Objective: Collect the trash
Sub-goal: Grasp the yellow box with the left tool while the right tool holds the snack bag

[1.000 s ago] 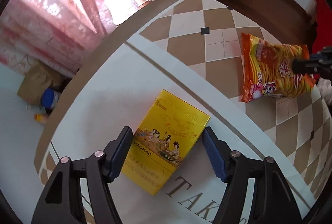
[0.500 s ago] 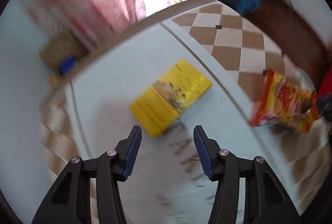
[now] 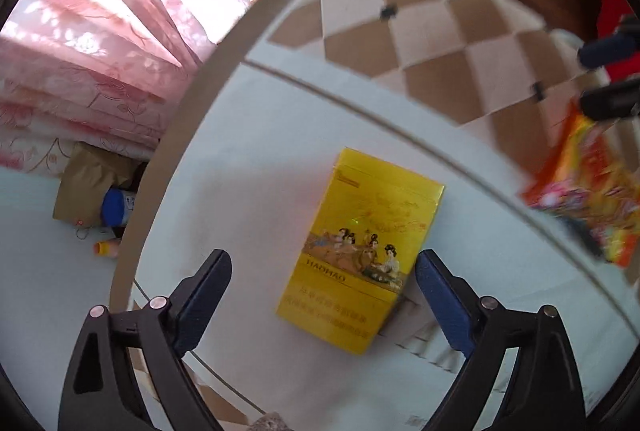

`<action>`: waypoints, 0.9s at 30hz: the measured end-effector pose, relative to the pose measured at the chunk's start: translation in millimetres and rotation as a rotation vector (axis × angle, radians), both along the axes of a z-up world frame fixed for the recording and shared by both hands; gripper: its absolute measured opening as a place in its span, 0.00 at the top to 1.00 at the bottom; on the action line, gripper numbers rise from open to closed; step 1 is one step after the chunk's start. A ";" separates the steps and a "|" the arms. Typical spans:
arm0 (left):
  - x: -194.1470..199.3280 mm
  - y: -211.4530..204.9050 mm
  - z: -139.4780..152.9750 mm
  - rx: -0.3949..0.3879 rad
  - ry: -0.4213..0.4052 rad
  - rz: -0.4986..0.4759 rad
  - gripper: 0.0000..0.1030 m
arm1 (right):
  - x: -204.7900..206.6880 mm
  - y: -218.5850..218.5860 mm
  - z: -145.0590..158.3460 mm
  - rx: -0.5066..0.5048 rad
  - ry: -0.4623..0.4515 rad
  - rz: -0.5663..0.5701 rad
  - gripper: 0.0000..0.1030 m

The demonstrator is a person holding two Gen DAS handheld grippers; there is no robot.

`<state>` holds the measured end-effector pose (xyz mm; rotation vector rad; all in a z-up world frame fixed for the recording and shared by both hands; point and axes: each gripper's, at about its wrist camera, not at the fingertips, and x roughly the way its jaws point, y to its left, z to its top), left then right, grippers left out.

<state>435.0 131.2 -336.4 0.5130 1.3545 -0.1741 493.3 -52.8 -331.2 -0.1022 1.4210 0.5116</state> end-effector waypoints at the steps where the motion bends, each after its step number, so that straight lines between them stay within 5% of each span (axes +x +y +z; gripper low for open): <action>1: 4.2 2.5 -0.1 -0.023 0.000 -0.005 0.05 | 3.8 0.8 -2.8 -0.004 0.006 -0.004 0.36; 7: 6.8 3.1 -6.9 -0.133 0.007 0.025 0.10 | 20.2 -2.3 -12.5 0.015 0.025 -0.038 0.35; 8: 6.7 3.6 -5.9 -0.154 -0.001 0.032 0.15 | 20.3 -2.4 -12.8 0.012 0.021 -0.041 0.35; 9: 7.0 4.0 -4.2 -0.199 -0.001 0.037 0.34 | 19.7 -3.0 -12.9 0.016 0.020 -0.047 0.35; 10: 7.4 5.1 -1.4 -0.243 0.001 0.051 0.42 | 18.7 -3.4 -12.9 0.019 0.019 -0.051 0.35; 14: -4.6 1.5 -0.7 -0.246 -0.031 0.134 0.42 | 5.4 -6.6 -9.1 0.034 0.011 -0.054 0.35; 19: -39.8 5.8 14.4 -0.225 -0.131 0.313 0.42 | -26.8 -2.9 0.0 0.045 -0.009 -0.013 0.34; 22: -70.6 15.6 21.0 -0.228 -0.162 0.487 0.42 | -48.0 9.1 1.3 -0.001 -0.036 0.020 0.17; 27: -138.5 36.6 24.2 -0.338 -0.200 0.817 0.42 | -72.1 30.1 -8.5 -0.068 -0.055 0.058 0.14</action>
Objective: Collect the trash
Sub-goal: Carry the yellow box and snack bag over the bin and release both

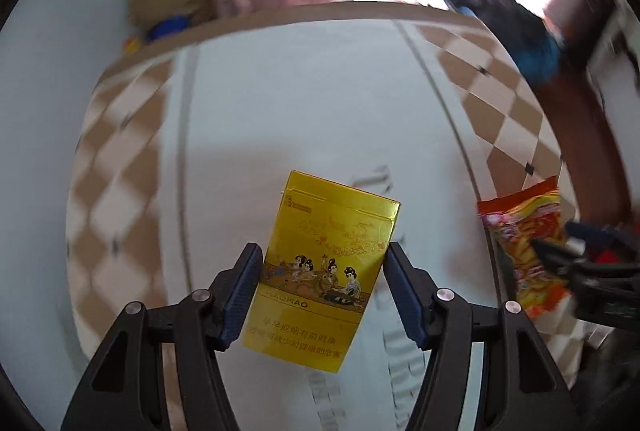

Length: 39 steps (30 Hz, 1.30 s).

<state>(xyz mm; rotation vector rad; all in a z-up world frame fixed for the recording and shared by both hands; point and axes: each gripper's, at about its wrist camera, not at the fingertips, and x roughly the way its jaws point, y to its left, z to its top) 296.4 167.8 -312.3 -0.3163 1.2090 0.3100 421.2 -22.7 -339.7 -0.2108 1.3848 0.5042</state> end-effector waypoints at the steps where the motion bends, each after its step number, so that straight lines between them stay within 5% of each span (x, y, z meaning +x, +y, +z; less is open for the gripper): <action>1: -12.3 0.3 -0.9 -0.008 -0.006 0.038 0.42 | -2.8 2.0 -2.6 -0.007 0.003 0.001 0.14; 6: -60.6 -14.5 -8.8 -0.036 -0.005 0.134 0.42 | -18.5 14.0 -13.7 -0.050 -0.059 0.028 0.14; 10: -78.7 -20.4 -10.2 0.004 -0.006 0.160 0.43 | -31.2 20.3 -6.8 -0.085 -0.166 0.078 0.70; 13: -81.7 -22.6 -6.1 0.033 -0.019 0.169 0.43 | -38.2 14.7 0.0 -0.044 -0.159 0.075 0.82; 21: -79.4 -49.2 27.8 0.108 -0.102 0.167 0.43 | -61.9 -24.6 48.5 0.083 -0.215 0.052 0.84; 28: -77.5 -96.0 88.1 0.123 -0.231 0.102 0.43 | -65.4 -94.1 108.6 0.202 -0.260 -0.024 0.84; 35: -44.2 -185.9 149.1 0.066 -0.363 -0.045 0.43 | -53.3 -214.0 159.6 0.256 -0.324 -0.158 0.84; 39: -6.4 -249.5 152.9 -0.025 -0.378 -0.141 0.43 | -38.8 -286.9 158.7 0.237 -0.329 -0.248 0.84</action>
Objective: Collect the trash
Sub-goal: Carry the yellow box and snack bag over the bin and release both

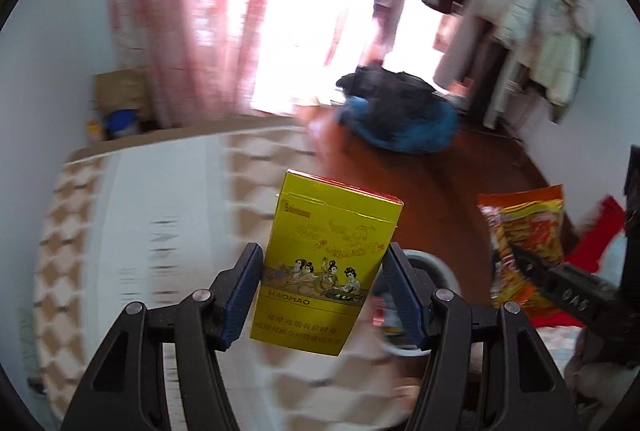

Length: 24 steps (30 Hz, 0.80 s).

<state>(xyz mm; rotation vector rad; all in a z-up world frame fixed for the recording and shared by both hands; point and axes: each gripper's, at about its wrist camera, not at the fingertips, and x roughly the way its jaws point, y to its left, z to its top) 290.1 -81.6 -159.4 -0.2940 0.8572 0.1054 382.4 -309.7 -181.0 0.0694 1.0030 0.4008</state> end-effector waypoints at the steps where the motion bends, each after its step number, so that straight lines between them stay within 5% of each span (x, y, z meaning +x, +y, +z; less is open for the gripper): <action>1: 13.6 -21.6 -4.7 -0.024 0.009 -0.034 0.43 | 4.1 -15.4 -5.1 -0.005 0.007 -0.021 0.84; 9: 105.3 -134.4 -86.8 -0.211 0.205 -0.223 0.43 | 56.3 -135.0 -111.9 -0.012 0.216 -0.192 0.84; 14: 152.3 -155.8 -156.0 -0.244 0.390 -0.267 0.43 | 86.1 -150.8 -191.8 0.016 0.372 -0.207 0.84; 18: 175.0 -153.9 -184.4 -0.201 0.473 -0.258 0.38 | 104.5 -142.2 -239.2 0.003 0.443 -0.207 0.84; 21: 180.0 -147.0 -190.2 -0.165 0.487 -0.234 0.08 | 114.9 -133.2 -264.7 -0.013 0.486 -0.206 0.58; 22: 180.6 -144.7 -190.4 -0.154 0.492 -0.228 0.06 | 116.9 -131.1 -269.8 -0.017 0.500 -0.213 0.37; 24: 173.2 -138.9 -190.8 -0.127 0.493 -0.204 0.06 | 117.8 -125.4 -276.7 0.010 0.519 -0.221 0.31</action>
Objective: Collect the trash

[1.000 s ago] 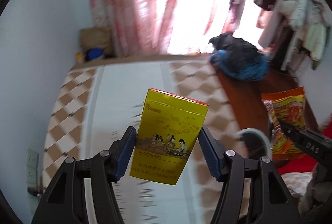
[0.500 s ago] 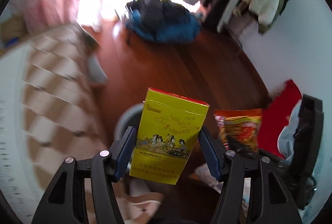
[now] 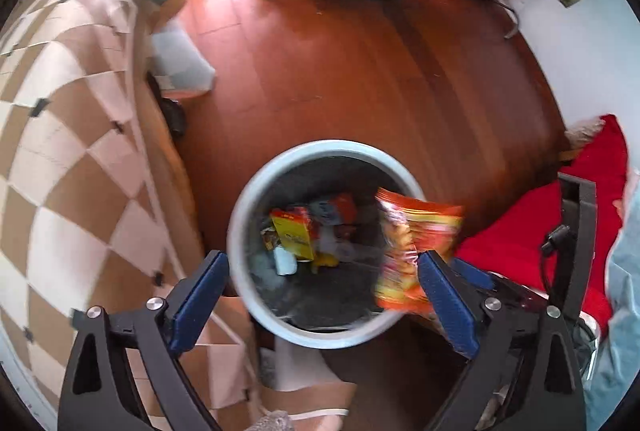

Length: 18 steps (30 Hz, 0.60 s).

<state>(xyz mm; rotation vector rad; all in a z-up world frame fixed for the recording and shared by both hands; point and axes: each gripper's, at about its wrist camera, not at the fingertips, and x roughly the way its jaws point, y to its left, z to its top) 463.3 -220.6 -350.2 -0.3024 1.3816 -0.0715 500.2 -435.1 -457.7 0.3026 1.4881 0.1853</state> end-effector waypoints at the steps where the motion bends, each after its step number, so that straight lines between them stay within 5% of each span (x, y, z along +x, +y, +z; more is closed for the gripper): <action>1: -3.7 1.8 1.3 0.008 0.000 0.005 0.06 | -0.1 2.4 -0.5 0.000 0.006 0.002 0.29; 5: -23.3 10.0 7.6 0.083 -0.015 0.015 0.06 | -7.4 6.2 7.7 -0.042 0.010 0.005 0.00; 9: -45.3 12.3 13.8 0.185 -0.040 0.005 0.06 | -29.6 5.7 33.2 -0.115 -0.014 0.025 0.00; 18: -88.8 13.3 60.9 0.200 -0.096 0.007 0.06 | -93.7 7.2 127.2 -0.152 -0.120 0.052 0.00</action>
